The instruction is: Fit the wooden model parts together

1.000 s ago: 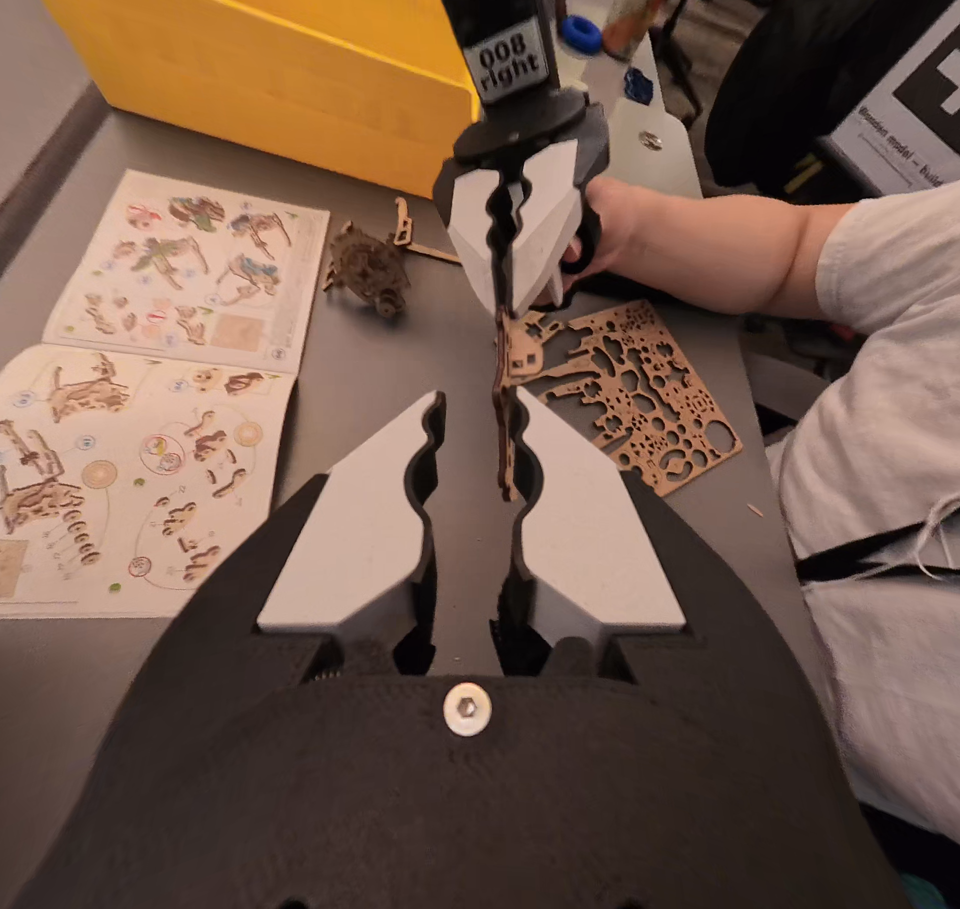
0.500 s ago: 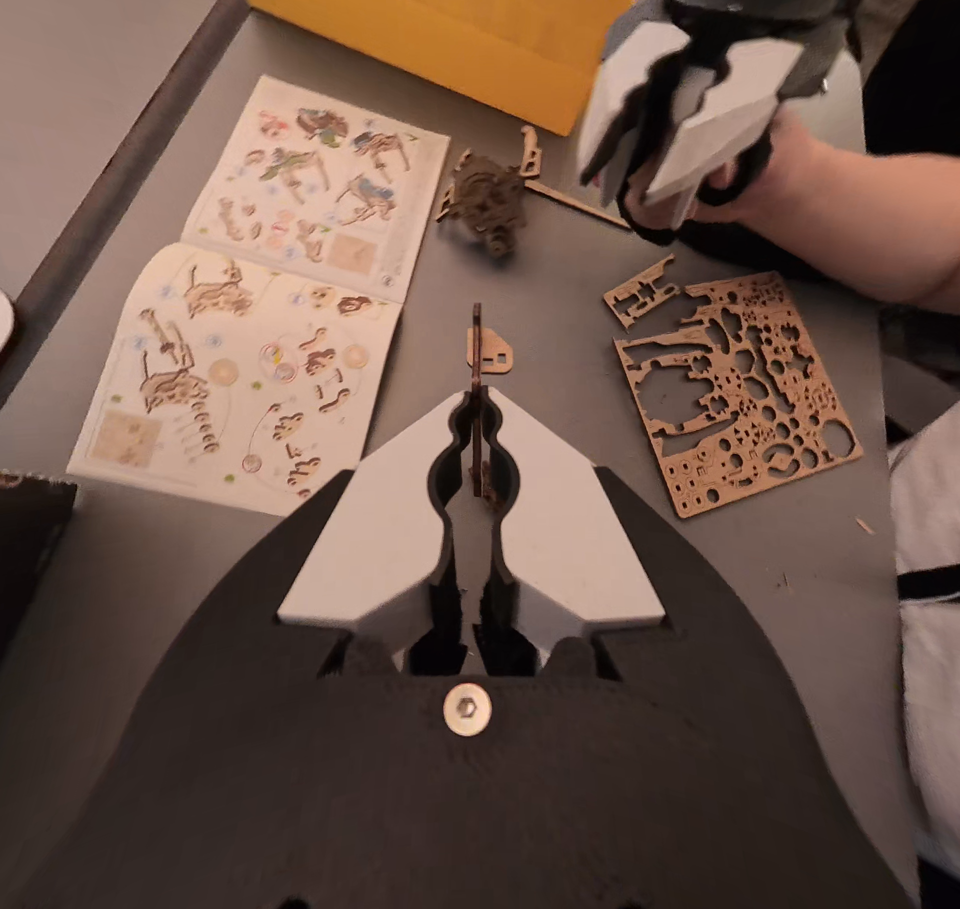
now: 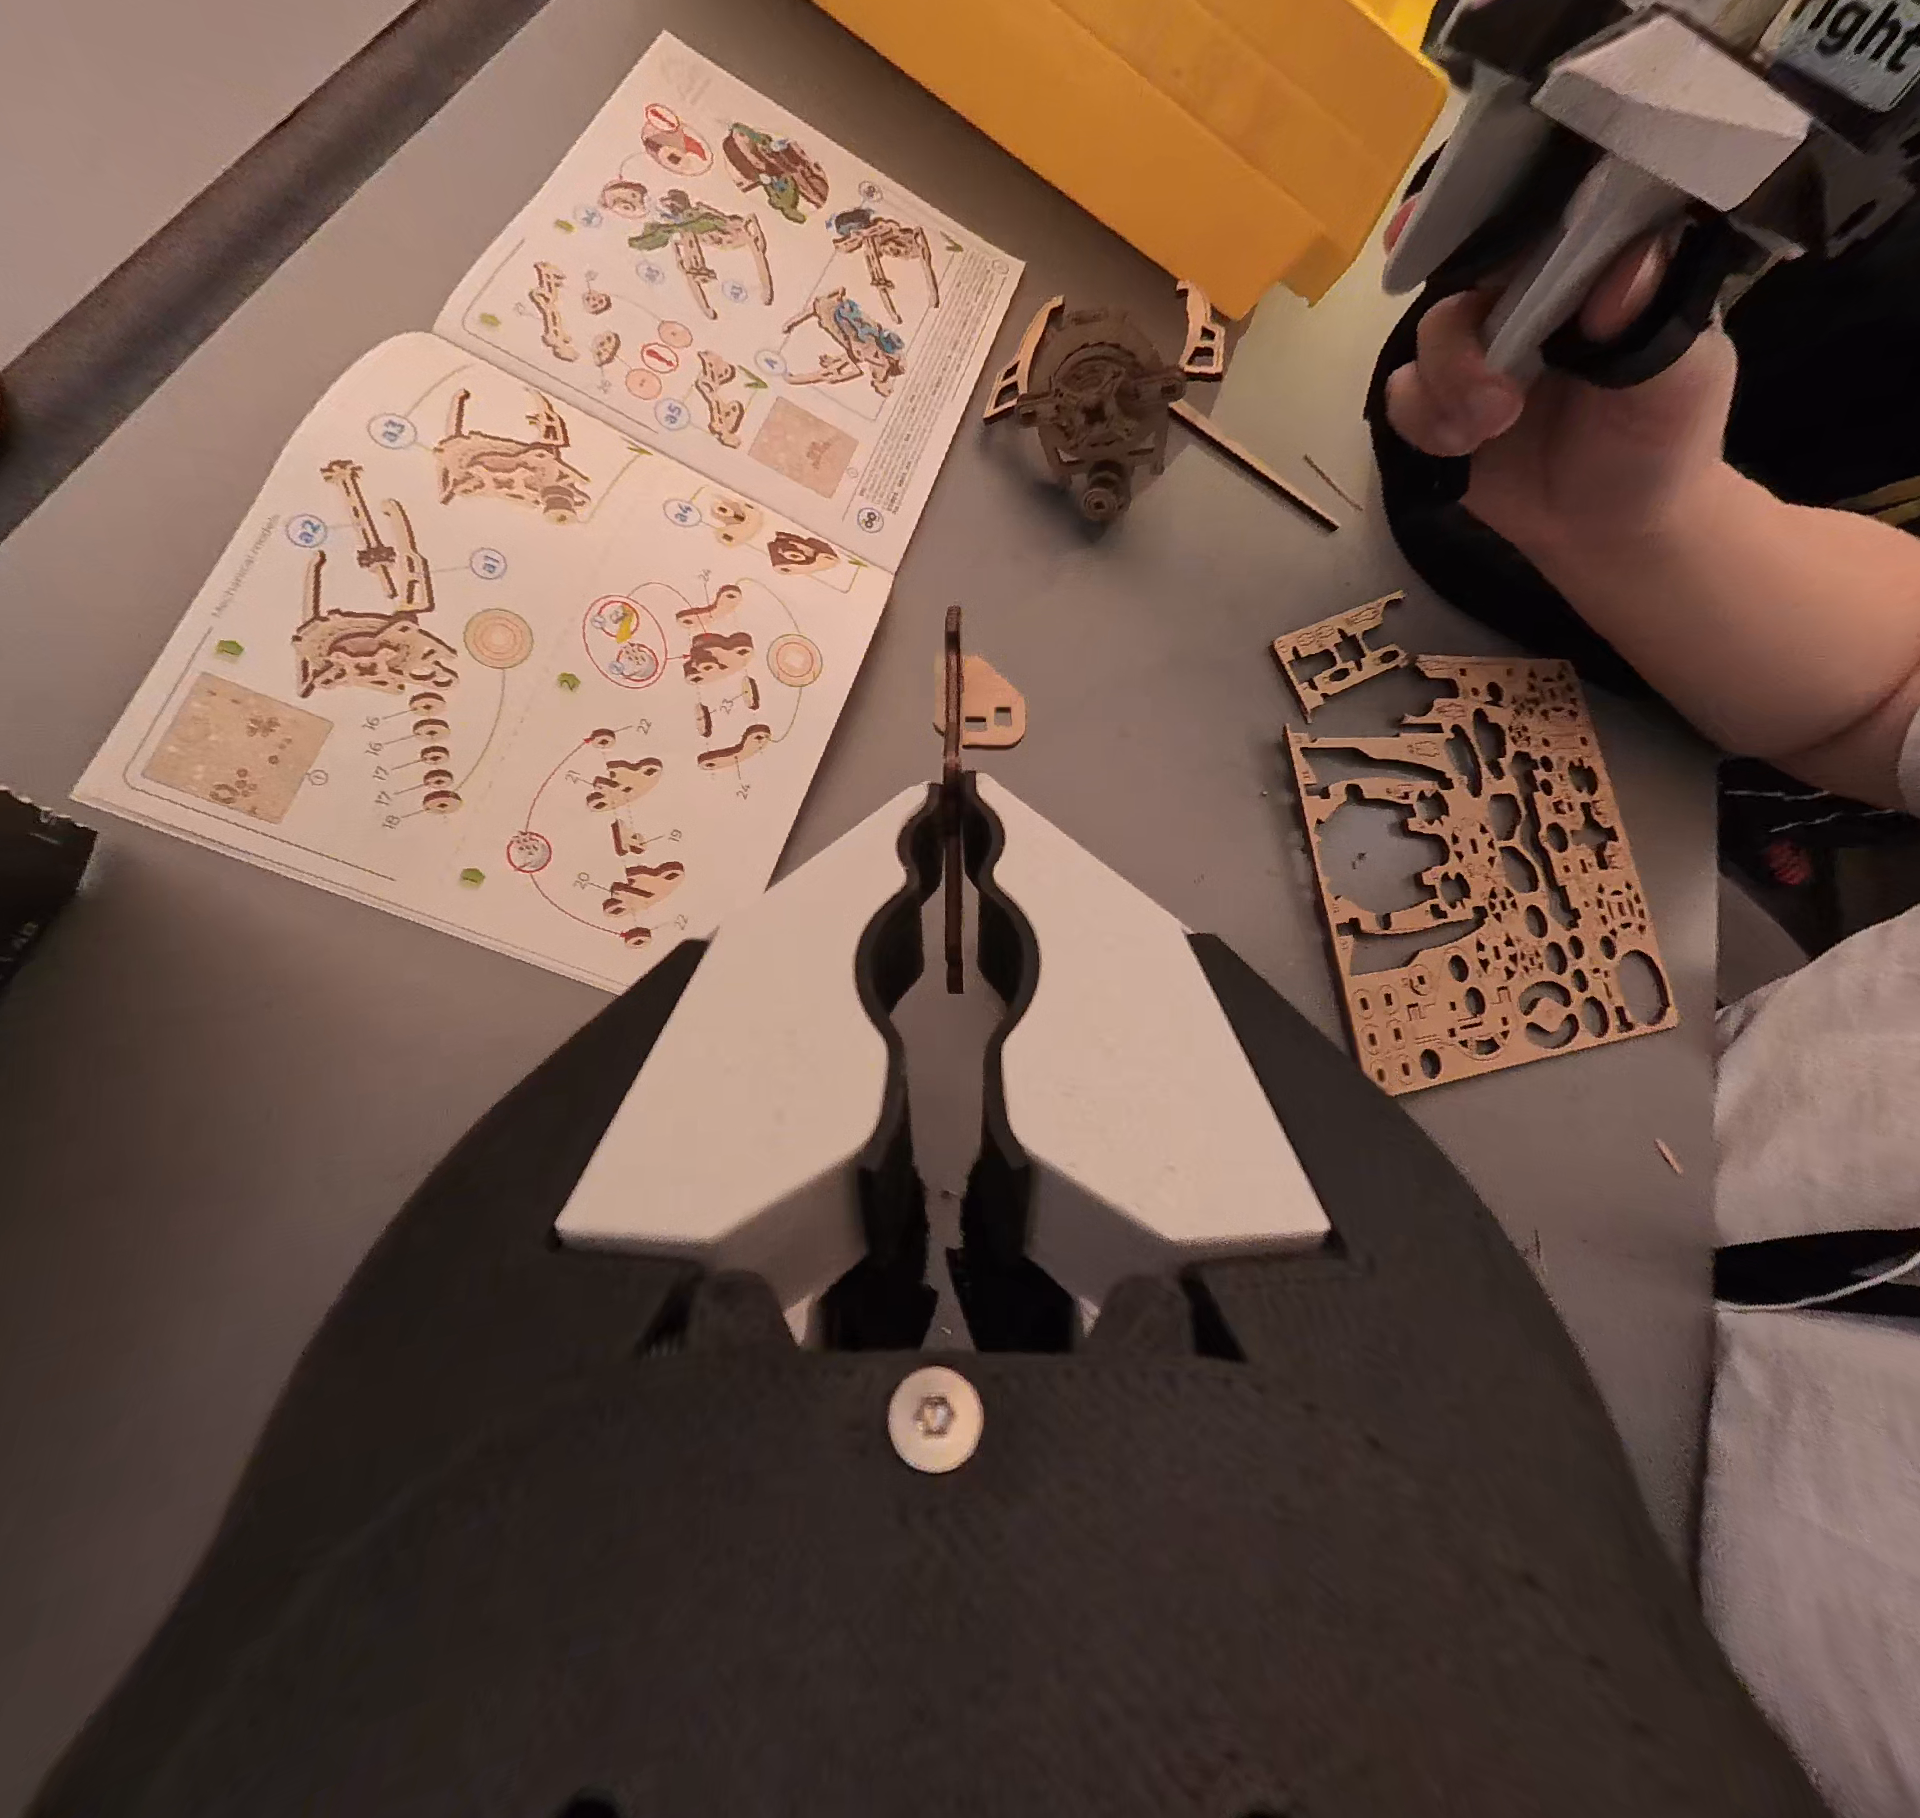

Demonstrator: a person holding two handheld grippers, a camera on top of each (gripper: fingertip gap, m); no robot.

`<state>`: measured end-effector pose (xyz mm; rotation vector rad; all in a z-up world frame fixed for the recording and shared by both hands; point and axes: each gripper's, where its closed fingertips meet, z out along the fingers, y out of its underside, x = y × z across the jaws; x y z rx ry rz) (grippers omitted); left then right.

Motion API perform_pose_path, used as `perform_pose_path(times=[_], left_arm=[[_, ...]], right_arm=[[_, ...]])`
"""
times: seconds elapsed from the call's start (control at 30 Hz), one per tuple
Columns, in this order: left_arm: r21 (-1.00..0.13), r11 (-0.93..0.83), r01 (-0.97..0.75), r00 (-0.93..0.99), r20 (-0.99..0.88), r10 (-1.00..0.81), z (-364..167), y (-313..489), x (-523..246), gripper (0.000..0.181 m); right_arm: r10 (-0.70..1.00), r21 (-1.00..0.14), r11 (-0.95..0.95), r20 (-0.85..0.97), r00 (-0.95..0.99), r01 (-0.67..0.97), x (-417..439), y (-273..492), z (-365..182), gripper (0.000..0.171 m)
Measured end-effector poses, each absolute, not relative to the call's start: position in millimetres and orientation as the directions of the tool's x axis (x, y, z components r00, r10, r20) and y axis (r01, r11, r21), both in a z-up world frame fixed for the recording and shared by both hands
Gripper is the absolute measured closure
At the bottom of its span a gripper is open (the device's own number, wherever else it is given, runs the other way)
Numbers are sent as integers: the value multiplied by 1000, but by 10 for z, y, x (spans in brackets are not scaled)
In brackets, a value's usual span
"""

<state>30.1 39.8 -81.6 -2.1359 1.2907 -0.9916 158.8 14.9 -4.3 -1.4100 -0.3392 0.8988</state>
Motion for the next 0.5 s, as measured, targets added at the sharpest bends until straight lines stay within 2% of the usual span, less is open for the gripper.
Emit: perform_pose_path(times=[0.5], left_arm=[[-714, -291, -637, 299, 119, -947, -851, 411, 372, 181]], right_arm=[[717, -938, -127, -312, 623, -324, 1496, 156, -129, 158]])
